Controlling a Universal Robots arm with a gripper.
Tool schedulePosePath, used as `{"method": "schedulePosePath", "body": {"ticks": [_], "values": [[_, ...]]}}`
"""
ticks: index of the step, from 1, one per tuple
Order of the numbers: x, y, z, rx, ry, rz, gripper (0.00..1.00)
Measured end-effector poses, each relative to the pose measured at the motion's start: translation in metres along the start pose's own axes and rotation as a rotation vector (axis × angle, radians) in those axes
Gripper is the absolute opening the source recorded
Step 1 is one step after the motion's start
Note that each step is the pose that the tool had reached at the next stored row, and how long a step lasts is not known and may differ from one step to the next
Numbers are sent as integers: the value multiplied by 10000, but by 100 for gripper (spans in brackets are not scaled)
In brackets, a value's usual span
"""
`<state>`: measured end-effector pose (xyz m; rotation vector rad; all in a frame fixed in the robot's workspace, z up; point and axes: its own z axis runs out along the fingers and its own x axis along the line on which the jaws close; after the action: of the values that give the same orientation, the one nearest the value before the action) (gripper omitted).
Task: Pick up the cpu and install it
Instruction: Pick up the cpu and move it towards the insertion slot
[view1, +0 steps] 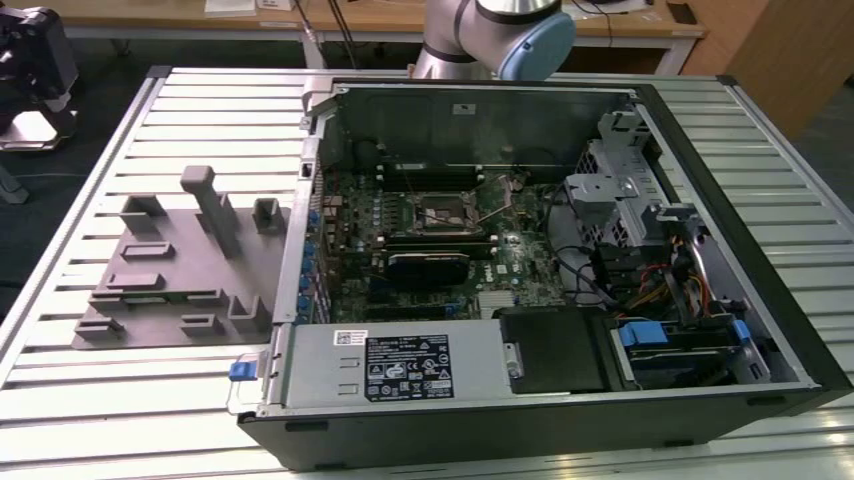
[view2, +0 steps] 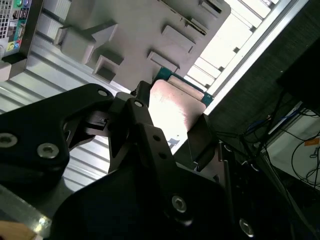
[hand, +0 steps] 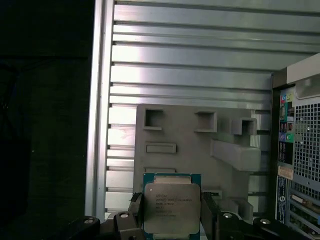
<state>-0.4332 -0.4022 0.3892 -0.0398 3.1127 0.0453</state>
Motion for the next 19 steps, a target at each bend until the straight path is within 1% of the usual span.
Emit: {"method": "schedulePosePath", "body": {"ticks": [10, 19], "values": [[-139, -3, 4, 0, 0, 1, 55], [-250, -7, 7, 0, 0, 0, 55]]}}
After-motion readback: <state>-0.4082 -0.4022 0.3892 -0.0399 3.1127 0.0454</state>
